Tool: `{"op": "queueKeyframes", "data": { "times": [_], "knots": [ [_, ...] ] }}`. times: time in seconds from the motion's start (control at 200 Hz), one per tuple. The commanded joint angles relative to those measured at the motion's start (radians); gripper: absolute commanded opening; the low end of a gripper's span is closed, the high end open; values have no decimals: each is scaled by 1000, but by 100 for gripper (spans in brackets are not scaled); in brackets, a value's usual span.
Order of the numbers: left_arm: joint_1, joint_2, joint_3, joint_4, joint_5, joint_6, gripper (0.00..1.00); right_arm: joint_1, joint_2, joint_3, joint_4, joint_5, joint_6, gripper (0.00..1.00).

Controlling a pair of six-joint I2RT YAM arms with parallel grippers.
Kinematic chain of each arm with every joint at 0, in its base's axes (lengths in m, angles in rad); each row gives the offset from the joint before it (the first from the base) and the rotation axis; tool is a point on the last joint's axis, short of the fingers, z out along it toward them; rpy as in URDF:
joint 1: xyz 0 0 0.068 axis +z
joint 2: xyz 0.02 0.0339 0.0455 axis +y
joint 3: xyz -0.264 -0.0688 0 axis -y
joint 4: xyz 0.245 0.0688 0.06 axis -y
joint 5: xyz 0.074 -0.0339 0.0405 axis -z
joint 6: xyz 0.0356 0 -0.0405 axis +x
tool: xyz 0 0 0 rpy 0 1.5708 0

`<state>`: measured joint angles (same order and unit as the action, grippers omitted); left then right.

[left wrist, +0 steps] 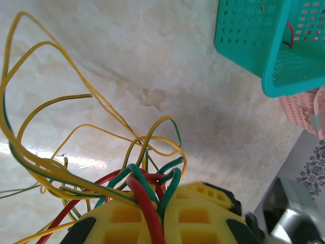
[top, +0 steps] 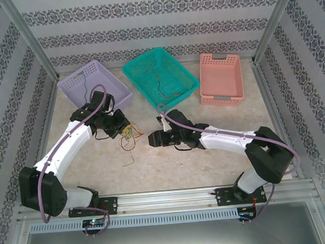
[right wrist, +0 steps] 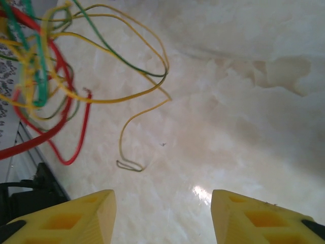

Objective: Untangle the cables

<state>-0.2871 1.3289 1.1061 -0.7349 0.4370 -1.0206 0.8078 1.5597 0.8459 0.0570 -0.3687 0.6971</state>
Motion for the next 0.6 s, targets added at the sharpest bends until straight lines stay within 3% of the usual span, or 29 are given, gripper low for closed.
{"op": "queueKeyframes", "data": {
  "times": [0.0,0.28,0.595],
  "knots": [
    [-6,-7,49,-42,28,1,0,4,81,1,129,-32,-19,54],
    [-5,-13,123,-85,61,-51,0,7,184,-67,546,-83,131,54],
    [-2,-2,187,-115,108,-85,0,12,291,-2,701,-71,191,53]
  ]
}}
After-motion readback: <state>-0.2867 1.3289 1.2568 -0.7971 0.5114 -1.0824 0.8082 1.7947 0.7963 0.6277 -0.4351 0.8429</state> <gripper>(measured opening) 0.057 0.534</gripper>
